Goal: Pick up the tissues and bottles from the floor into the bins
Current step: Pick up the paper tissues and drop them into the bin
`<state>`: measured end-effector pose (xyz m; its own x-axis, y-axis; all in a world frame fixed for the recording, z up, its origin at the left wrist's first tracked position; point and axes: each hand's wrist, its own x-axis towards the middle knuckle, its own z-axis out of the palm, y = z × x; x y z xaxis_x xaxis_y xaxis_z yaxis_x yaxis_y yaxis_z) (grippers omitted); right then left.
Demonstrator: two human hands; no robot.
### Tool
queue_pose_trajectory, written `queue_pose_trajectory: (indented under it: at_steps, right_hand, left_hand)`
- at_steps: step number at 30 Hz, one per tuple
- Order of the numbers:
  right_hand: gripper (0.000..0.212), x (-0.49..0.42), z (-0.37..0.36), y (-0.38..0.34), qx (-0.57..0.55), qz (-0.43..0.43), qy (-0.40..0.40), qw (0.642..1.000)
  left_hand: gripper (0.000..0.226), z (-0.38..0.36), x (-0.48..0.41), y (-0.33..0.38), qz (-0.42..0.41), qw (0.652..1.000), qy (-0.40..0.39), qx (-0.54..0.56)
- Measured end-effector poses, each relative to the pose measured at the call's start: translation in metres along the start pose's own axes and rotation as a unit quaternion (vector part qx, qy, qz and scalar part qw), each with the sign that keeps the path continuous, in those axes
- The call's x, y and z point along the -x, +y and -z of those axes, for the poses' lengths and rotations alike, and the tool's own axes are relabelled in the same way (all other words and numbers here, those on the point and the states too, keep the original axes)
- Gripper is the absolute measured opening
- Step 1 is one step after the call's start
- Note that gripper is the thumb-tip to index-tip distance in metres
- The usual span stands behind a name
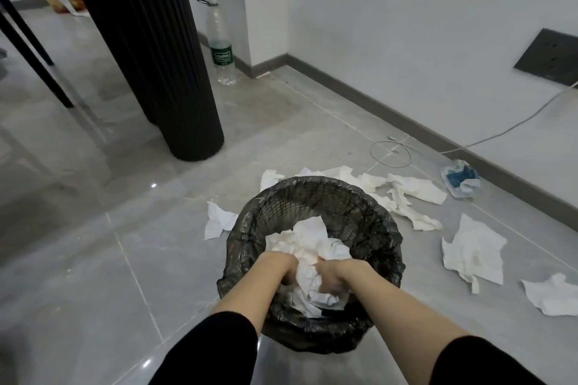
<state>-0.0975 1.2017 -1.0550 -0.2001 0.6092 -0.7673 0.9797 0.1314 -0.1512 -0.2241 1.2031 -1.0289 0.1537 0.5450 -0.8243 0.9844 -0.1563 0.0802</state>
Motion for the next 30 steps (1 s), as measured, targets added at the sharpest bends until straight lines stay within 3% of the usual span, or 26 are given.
queue_pose_trajectory:
  at_steps: [5,12,16,21,26,30]
  right_hand:
    - [0.054,0.014,0.006,-0.005,0.031,0.024,-0.006,0.999]
    - [0.058,0.043,0.02,-0.007,0.042,0.029,0.063,0.997]
    - [0.066,0.075,0.035,-0.008,0.022,0.032,0.115,0.993]
    - [0.051,0.114,0.048,-0.014,-0.009,0.062,0.181,0.981]
    - [0.032,0.147,0.044,-0.033,-0.052,0.145,0.193,0.969]
    - [0.027,0.169,0.033,-0.046,-0.081,0.17,0.111,0.976]
  left_hand:
    - [0.044,-0.002,0.006,0.0,-0.012,0.998,0.021,0.053]
    - [0.046,0.007,0.042,-0.002,-0.058,0.984,0.149,0.085]
    - [0.053,0.011,0.077,-0.016,-0.093,0.949,0.276,0.119]
    - [0.049,-0.002,0.112,-0.037,-0.104,0.879,0.431,0.174]
    - [0.056,-0.03,0.13,-0.049,-0.042,0.879,0.419,0.225]
    - [0.058,-0.05,0.129,-0.055,0.001,0.853,0.38,0.357]
